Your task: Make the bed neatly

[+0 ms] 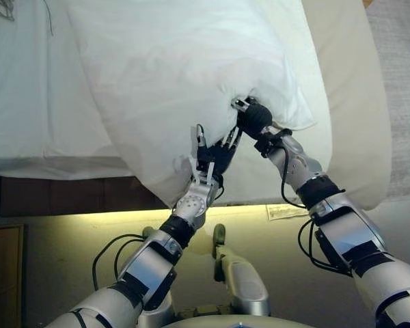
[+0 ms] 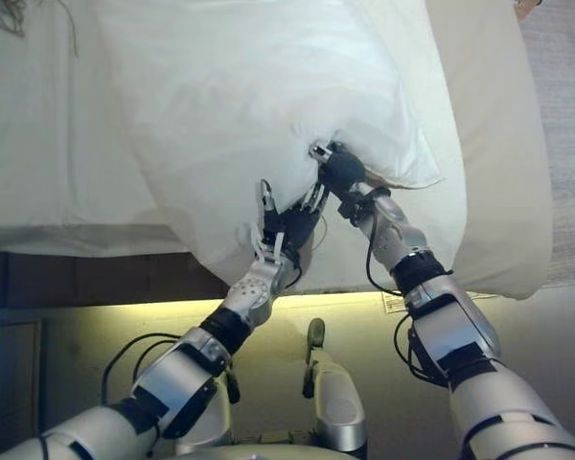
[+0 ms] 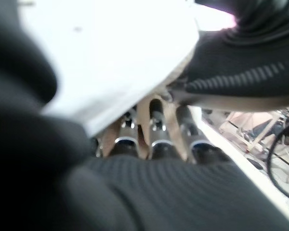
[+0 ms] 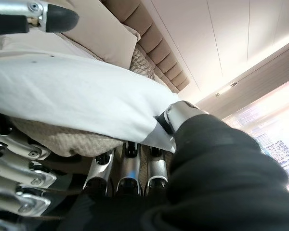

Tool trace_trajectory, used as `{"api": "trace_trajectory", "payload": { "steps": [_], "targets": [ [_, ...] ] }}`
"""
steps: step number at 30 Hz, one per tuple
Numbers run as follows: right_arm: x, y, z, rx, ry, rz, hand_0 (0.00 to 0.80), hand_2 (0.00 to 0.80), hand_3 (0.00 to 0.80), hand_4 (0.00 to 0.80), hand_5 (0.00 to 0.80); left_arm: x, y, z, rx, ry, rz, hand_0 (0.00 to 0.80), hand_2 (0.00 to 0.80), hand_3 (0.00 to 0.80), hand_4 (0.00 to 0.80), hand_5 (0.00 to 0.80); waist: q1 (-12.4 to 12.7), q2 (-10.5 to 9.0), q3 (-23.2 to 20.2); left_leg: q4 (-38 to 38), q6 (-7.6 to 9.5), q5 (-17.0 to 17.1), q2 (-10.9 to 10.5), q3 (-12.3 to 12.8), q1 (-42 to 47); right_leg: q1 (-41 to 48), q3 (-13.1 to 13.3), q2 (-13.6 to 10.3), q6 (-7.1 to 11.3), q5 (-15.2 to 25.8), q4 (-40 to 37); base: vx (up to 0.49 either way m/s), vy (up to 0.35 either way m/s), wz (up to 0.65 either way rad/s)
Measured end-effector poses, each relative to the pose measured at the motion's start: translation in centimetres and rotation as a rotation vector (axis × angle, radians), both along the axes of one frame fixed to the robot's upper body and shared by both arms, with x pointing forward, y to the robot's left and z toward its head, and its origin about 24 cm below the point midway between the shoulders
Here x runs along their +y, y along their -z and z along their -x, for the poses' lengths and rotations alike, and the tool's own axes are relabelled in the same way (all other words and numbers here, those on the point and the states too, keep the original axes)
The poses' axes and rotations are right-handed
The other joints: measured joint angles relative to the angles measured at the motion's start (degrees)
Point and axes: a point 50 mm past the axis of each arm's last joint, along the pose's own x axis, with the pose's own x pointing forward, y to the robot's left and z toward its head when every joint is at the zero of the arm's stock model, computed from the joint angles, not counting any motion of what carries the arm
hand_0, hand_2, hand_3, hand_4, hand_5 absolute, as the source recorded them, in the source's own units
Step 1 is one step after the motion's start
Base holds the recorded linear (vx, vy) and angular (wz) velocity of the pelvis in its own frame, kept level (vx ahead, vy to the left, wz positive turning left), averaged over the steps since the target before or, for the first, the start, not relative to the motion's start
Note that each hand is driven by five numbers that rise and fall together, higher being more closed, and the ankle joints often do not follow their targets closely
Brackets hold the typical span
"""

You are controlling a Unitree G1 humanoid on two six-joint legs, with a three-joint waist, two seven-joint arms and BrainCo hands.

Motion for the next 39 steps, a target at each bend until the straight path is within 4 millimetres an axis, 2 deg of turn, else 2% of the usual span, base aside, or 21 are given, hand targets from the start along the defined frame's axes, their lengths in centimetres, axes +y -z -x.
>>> {"api": "trace_trajectory", "payload": {
  "steps": [10, 11, 12, 13, 21, 33, 34, 39],
  "targets": [
    [-0.2, 0.5, 0.2, 0.005, 0.01, -0.012, 0.8, 0.8, 0.8, 0.8, 0.8, 0.4, 0.0, -0.2, 0.01, -0.031, -0.003, 0.0, 0.0, 0.0, 0.0, 0.0, 0.2, -0.03, 0.0, -0.1, -0.03, 0.0, 0.0, -0.7, -0.2, 0.4, -0.8, 0.0, 0.0, 0.0, -0.3, 0.003, -0.01, 0.03],
    [-0.3, 0.7, 0.2, 0.01, 0.011, -0.012, 0.8, 0.8, 0.8, 0.8, 0.8, 0.5, 0.1, -0.2, 0.017, -0.035, 0.006, 0.147, 0.147, 0.147, 0.147, 0.147, 0.2, -0.03, 0.0, -0.1, -0.03, 0.0, 0.0, -0.9, -0.1, 0.6, -0.9, 0.0, 0.0, 0.0, -0.5, 0.008, 0.001, 0.05],
    [-0.4, 0.9, 0.3, 0.015, 0.013, -0.012, 0.8, 0.8, 0.8, 0.8, 0.8, 0.5, 0.1, -0.2, 0.02, -0.039, 0.008, 0.543, 0.543, 0.543, 0.543, 0.543, 0.2, -0.03, 0.0, -0.1, -0.04, 0.0, -0.1, -1.0, 0.0, 1.0, -1.0, 0.0, 0.0, 0.0, -0.7, 0.001, 0.004, 0.06],
    [-0.4, 1.0, 0.3, 0.017, 0.013, -0.012, 0.8, 0.8, 0.8, 0.8, 0.8, 0.6, 0.1, -0.3, 0.027, -0.043, 0.009, 0.8, 0.8, 0.8, 0.8, 0.8, 0.2, -0.03, 0.0, -0.1, -0.04, 0.0, -0.1, -1.1, 0.2, 1.3, -1.1, 0.0, 0.0, 0.0, -0.8, -0.005, 0.007, 0.07],
    [-0.5, 1.4, 0.4, 0.029, 0.014, -0.013, 0.8, 0.8, 0.8, 0.8, 0.8, 1.4, 0.1, -0.6, 0.048, -0.07, 0.012, 0.8, 0.8, 0.8, 0.8, 0.8, 0.3, -0.03, 0.0, -0.1, -0.05, 0.0, -0.1, -1.5, 0.5, 2.0, -1.7, 0.0, 0.0, 0.0, -1.1, -0.001, 0.001, 0.01],
    [-0.2, 2.1, 0.6, 0.05, 0.002, -0.013, 0.8, 0.8, 0.8, 0.8, 0.8, 1.4, 0.0, -0.7, 0.052, -0.06, 0.029, 0.8, 0.8, 0.8, 0.8, 0.8, 0.4, -0.01, 0.0, -0.1, -0.07, 0.0, -0.2, -1.9, 1.8, 3.9, -2.3, 0.0, -0.01, 0.0, -1.5, 0.002, 0.003, 0.01],
    [-0.2, 2.1, 0.6, 0.055, 0.005, -0.011, 0.0, 0.0, 0.0, 0.0, 0.0, 1.5, 0.0, -0.7, 0.051, -0.056, 0.026, 0.8, 0.8, 0.8, 0.8, 0.8, 0.4, -0.01, 0.0, -0.1, -0.07, 0.0, -0.2, -1.9, 1.9, 3.9, -2.3, 0.0, -0.01, 0.0, -1.5, 0.004, 0.053, 0.0],
    [-1.3, 3.5, 0.5, 0.134, 0.054, 0.02, 0.0, 0.0, 0.0, 0.0, 0.0, 3.9, -0.1, -1.5, 0.048, -0.124, 0.029, 0.8, 0.8, 0.8, 0.8, 0.8, 0.4, 0.12, -0.1, -0.5, -0.08, 0.0, -0.4, -1.9, 3.5, 5.6, -2.4, -0.2, -0.02, 0.0, -2.0, 0.001, 0.078, 0.01]
  ]
}}
